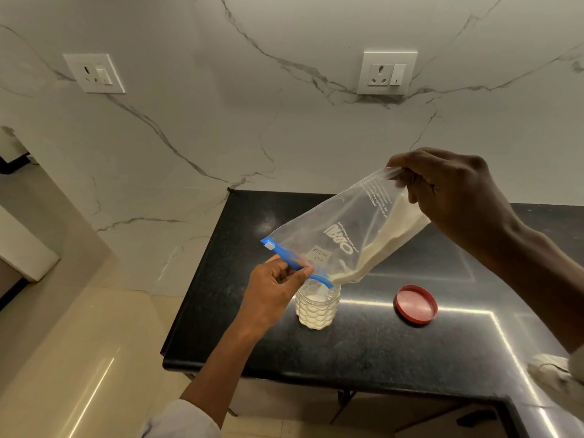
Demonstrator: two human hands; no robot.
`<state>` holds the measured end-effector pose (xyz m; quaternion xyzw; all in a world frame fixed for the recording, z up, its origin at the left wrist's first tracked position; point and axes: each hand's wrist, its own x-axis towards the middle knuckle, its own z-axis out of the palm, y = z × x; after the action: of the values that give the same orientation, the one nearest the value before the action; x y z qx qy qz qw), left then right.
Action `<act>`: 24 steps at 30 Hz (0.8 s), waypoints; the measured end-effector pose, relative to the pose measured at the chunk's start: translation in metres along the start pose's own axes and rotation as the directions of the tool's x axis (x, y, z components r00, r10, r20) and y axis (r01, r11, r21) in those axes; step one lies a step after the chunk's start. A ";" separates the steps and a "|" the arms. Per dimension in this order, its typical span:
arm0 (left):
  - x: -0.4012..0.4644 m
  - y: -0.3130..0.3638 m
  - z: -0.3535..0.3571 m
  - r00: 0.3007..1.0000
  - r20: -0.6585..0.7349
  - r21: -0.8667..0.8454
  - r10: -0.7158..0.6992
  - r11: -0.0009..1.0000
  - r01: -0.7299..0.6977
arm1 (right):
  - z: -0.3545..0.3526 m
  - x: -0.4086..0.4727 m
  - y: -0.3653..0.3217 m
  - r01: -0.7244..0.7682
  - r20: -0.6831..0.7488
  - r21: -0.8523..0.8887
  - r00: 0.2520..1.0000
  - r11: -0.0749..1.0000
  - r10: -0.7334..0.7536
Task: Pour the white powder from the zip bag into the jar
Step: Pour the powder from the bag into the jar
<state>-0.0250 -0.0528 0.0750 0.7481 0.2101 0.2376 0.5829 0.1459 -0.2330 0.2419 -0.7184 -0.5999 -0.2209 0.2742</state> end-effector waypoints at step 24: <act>-0.004 0.002 0.001 0.998 -0.060 -0.007 0.002 1.000 -0.002 | 0.004 0.000 0.001 -0.003 0.041 0.055 0.999 0.998 0.001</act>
<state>-0.0271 -0.0566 0.0757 0.7387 0.2261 0.2613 0.5787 0.1471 -0.2308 0.2384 -0.7156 -0.6104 -0.1894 0.2819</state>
